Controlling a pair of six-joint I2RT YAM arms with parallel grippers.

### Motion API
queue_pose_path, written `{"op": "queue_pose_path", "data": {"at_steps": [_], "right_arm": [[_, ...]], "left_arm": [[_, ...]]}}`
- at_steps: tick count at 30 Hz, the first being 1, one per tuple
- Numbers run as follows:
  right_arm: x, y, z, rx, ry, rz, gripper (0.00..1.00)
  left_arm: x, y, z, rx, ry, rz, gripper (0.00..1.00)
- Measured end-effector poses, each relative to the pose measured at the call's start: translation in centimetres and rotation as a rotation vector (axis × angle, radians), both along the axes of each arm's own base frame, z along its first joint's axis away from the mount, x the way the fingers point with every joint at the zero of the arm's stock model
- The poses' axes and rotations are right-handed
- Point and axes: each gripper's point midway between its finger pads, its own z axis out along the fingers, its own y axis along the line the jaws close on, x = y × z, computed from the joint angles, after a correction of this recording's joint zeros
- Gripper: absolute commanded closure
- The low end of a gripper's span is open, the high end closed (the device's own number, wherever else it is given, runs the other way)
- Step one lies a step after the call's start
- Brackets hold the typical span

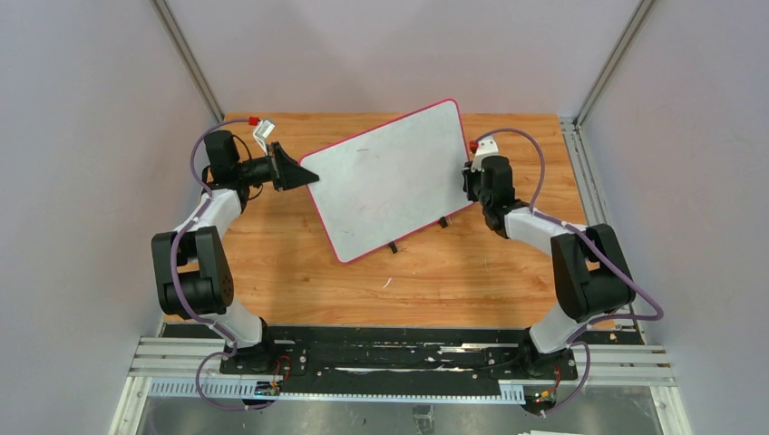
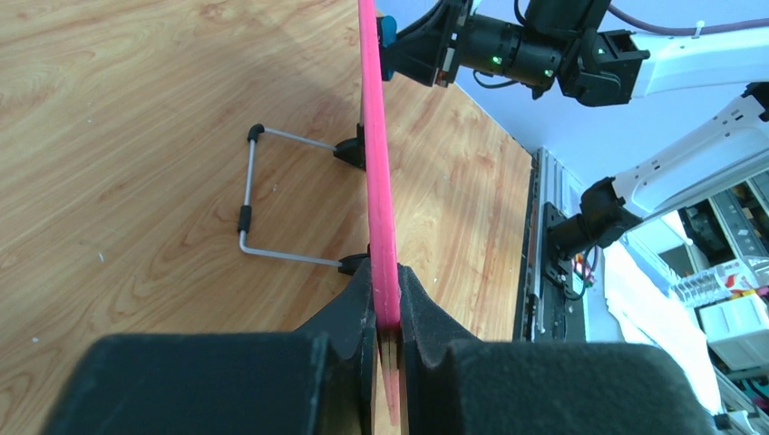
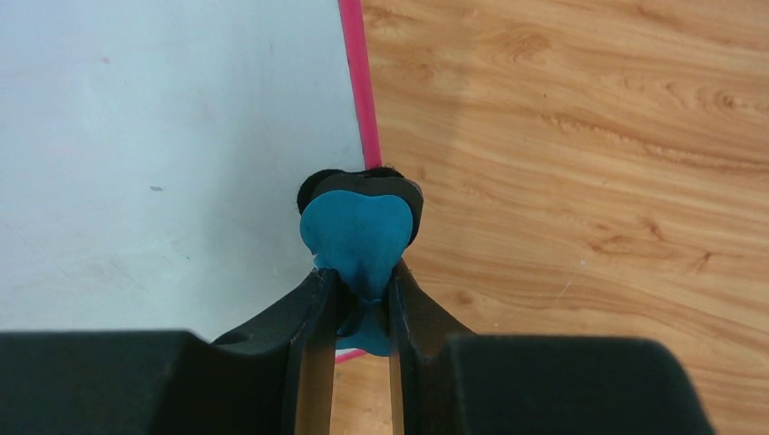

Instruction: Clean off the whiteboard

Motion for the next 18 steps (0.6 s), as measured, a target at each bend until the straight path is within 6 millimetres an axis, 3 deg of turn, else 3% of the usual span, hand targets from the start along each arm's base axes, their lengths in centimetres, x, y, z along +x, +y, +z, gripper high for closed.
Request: {"op": "queue_pose_path", "data": {"at_steps": [8, 18], "right_arm": [[-1.7, -0.6, -1.3, 0.005, 0.032, -0.018, 0.99], [-1.1, -0.4, -0.4, 0.003, 0.041, -0.016, 0.99]], "left_arm": [[0.0, 0.0, 0.0, 0.001, -0.004, -0.001, 1.0], [0.0, 0.0, 0.0, 0.001, -0.005, -0.001, 1.0]]}}
